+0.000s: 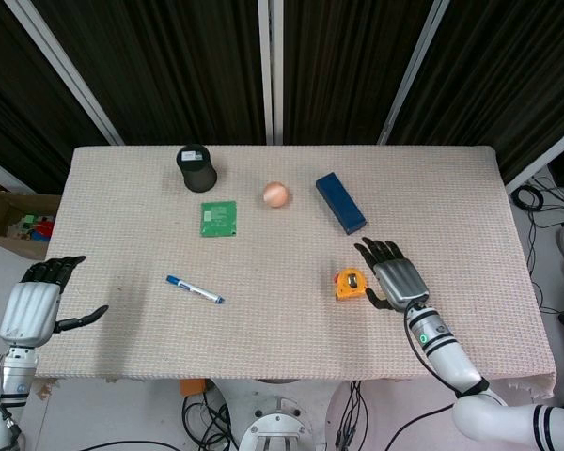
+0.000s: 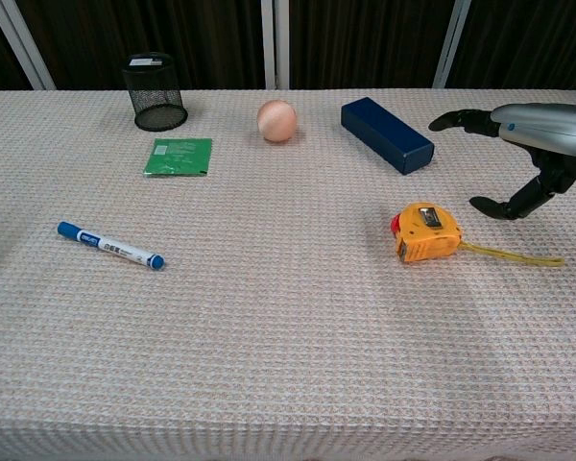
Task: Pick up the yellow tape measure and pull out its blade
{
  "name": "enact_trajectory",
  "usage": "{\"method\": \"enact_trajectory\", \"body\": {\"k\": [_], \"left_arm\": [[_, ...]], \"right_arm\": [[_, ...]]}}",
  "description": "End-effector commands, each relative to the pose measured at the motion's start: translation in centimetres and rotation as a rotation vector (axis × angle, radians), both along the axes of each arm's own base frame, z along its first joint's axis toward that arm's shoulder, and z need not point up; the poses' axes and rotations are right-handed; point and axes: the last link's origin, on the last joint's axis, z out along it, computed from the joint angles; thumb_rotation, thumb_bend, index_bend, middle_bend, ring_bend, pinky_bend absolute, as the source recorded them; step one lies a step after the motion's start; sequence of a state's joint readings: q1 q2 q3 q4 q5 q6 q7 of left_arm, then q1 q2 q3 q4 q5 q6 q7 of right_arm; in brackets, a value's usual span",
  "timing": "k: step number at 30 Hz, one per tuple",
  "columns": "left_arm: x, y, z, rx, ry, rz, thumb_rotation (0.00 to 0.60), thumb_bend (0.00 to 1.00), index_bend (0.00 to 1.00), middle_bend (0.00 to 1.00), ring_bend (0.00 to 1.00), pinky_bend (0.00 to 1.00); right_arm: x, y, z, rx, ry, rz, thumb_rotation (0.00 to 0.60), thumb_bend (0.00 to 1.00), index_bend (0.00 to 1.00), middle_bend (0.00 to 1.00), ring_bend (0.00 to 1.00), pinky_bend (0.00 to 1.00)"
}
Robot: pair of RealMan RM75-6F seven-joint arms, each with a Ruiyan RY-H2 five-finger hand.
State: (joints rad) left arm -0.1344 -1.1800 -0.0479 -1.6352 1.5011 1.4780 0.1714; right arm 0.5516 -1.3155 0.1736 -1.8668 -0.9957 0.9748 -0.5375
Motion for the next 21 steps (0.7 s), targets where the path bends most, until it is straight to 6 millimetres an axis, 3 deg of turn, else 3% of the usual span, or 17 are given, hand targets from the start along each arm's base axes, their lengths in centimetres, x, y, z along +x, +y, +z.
{"method": "enact_trajectory", "body": {"k": [1, 8, 15, 21], "left_arm": [[0.0, -0.1, 0.1, 0.003, 0.000, 0.002, 0.074, 0.03, 0.20, 0.24, 0.21, 0.25], [-0.3, -0.3, 0.1, 0.005, -0.001, 0.008, 0.072, 0.03, 0.20, 0.24, 0.21, 0.25], [-0.2, 0.1, -0.1, 0.002, -0.007, -0.002, 0.073, 0.03, 0.20, 0.24, 0.21, 0.25], [-0.4, 0.3, -0.3, -0.005, -0.010, 0.001, 0.073, 0.03, 0.20, 0.24, 0.21, 0.25]], "right_arm": [[-0.1, 0.0, -0.1, 0.006, 0.005, -0.003, 0.600, 0.39, 0.00, 0.00, 0.00, 0.00], [-0.3, 0.3, -0.7, 0.030, 0.022, -0.003, 0.600, 0.37, 0.00, 0.00, 0.00, 0.00], [-0.1, 0.6, -1.3, 0.049, 0.052, 0.001, 0.600, 0.09, 0.00, 0.02, 0.00, 0.00], [0.4, 0.1, -2.3, 0.063, 0.046, -0.008, 0.600, 0.03, 0.00, 0.10, 0.00, 0.05]]}}
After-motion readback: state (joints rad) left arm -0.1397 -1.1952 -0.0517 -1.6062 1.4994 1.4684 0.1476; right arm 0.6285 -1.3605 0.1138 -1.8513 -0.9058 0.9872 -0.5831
